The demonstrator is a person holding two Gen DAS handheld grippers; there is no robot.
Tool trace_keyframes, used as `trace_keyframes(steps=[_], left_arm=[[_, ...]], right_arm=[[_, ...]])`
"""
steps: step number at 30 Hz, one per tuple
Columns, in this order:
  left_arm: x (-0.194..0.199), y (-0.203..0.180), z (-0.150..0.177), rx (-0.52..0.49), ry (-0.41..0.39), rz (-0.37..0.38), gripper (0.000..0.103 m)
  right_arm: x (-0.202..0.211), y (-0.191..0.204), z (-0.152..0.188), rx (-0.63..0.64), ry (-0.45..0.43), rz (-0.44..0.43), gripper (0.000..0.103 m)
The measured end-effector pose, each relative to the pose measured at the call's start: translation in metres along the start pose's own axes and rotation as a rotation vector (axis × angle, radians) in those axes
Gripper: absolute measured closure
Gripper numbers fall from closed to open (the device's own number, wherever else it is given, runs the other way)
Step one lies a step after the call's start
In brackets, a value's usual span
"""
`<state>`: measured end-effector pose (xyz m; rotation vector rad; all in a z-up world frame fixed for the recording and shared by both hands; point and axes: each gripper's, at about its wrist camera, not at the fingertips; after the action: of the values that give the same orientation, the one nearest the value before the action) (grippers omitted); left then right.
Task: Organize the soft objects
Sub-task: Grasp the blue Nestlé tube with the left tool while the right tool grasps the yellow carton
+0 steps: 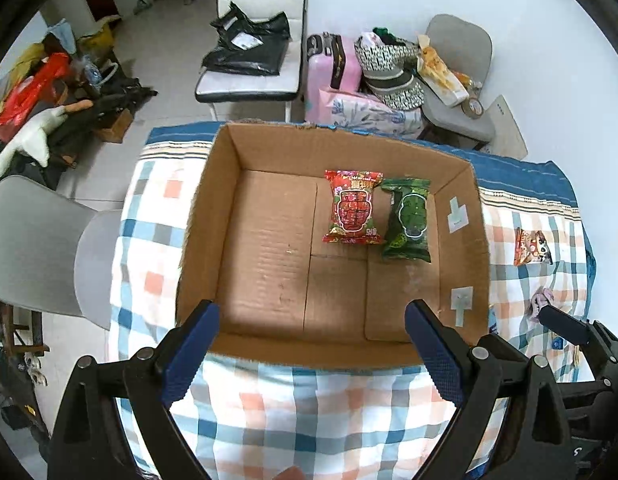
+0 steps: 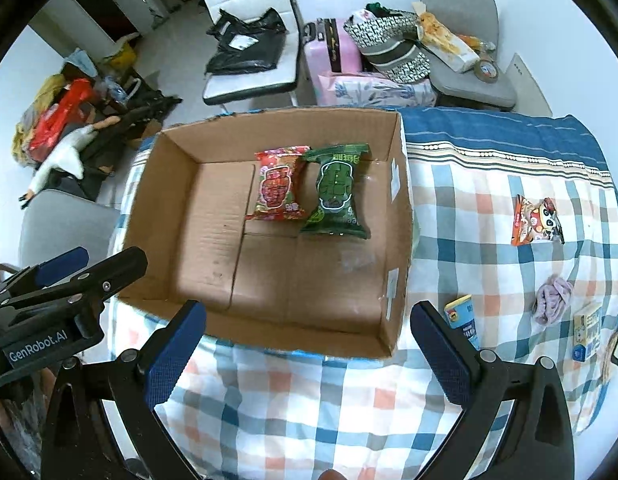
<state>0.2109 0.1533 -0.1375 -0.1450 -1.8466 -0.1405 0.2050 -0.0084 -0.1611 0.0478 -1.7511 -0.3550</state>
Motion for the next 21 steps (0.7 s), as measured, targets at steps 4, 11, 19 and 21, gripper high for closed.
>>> trace_keyframes(steps=[4, 11, 19, 21], left_arm=[[0.024, -0.026, 0.002, -0.014, -0.052, -0.043, 0.008], [0.043, -0.115, -0.015, -0.125, -0.111, -0.062, 0.008], [-0.051, -0.238, 0.000, -0.154, 0.149, 0.163, 0.008], [-0.087, -0.262, 0.011, -0.117, 0.251, 0.225, 0.008]], right_arm=[[0.026, -0.028, 0.006, -0.035, -0.052, -0.065, 0.000], [0.065, -0.121, 0.003, -0.166, -0.148, -0.115, 0.000], [0.073, -0.302, 0.012, -0.418, -0.119, 0.032, 0.000], [0.067, -0.343, 0.017, -0.447, -0.078, 0.063, 0.000]])
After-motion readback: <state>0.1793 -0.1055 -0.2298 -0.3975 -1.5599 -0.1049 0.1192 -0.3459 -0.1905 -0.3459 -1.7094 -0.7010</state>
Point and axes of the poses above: each gripper's, at about its wrist camera, not at the fingertips, and x roughly against the way its jaws point, y to its left, z to its underside, and after that the axes turned 14 degrees about -x, right-handed
